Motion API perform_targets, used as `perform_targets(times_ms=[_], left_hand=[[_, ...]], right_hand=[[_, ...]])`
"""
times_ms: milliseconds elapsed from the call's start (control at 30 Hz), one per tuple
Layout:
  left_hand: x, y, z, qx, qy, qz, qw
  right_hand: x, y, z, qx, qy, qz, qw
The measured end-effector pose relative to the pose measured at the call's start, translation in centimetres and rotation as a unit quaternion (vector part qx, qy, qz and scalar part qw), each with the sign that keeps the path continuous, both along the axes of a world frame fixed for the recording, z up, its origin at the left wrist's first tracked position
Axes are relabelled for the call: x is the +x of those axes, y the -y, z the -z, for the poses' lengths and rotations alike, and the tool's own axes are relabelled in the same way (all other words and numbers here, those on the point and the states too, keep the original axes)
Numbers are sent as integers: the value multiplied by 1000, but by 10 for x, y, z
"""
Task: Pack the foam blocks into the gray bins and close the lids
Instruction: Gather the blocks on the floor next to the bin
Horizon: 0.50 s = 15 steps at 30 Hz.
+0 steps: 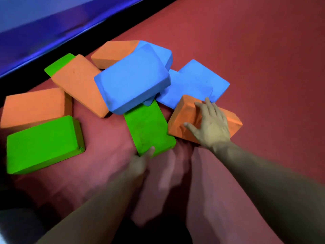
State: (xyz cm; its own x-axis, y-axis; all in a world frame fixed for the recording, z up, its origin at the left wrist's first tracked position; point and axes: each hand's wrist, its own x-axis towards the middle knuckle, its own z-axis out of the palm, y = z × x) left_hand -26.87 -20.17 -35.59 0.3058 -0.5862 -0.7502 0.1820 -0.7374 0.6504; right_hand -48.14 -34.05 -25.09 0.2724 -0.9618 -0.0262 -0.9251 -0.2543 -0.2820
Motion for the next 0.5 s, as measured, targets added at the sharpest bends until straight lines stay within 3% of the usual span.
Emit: perform_targets(times_ms=[167, 267, 367, 500], left_hand=[[3, -2, 47, -5, -124, -105, 987], [-5, 2, -3, -18, -94, -142, 985], [-2, 5, -13, -9, -26, -152, 988], [2, 6, -30, -25, -71, -161, 984]], right_hand=[[9, 7, 0, 8, 72, 45, 996], [4, -1, 6, -37, 101, 37, 994], [1, -7, 5, -47, 89, 36, 994], [5, -17, -4, -35, 28, 56, 997]])
